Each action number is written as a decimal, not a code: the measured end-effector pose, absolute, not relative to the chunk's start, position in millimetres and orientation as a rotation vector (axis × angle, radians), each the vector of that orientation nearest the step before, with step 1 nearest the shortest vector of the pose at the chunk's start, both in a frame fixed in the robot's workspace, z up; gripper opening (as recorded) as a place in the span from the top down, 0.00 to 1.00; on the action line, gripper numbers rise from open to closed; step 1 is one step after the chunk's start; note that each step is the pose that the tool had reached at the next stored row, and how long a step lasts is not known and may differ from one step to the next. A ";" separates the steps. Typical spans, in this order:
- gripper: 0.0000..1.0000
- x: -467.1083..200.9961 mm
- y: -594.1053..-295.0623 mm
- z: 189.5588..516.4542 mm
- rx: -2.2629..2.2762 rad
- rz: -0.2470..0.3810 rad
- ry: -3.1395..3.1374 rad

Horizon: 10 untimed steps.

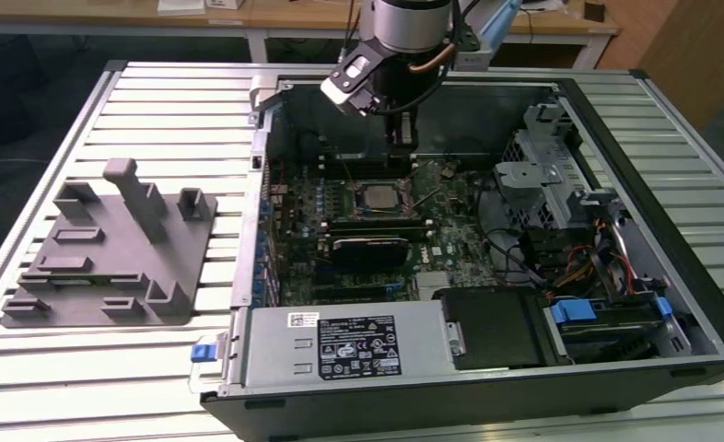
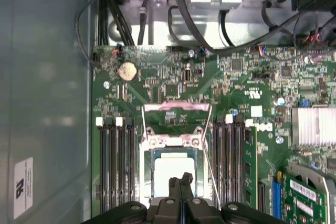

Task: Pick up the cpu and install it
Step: 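Close the cpu cover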

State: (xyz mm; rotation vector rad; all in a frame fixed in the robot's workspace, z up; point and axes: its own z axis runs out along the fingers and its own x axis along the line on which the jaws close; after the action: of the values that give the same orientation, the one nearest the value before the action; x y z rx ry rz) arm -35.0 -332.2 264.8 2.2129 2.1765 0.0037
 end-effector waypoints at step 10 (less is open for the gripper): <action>0.89 5.5 -332.2 264.8 2.213 0.004 2.176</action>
State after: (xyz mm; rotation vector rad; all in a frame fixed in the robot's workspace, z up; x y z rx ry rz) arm 5.5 -332.2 264.8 2.2133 2.1764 0.0037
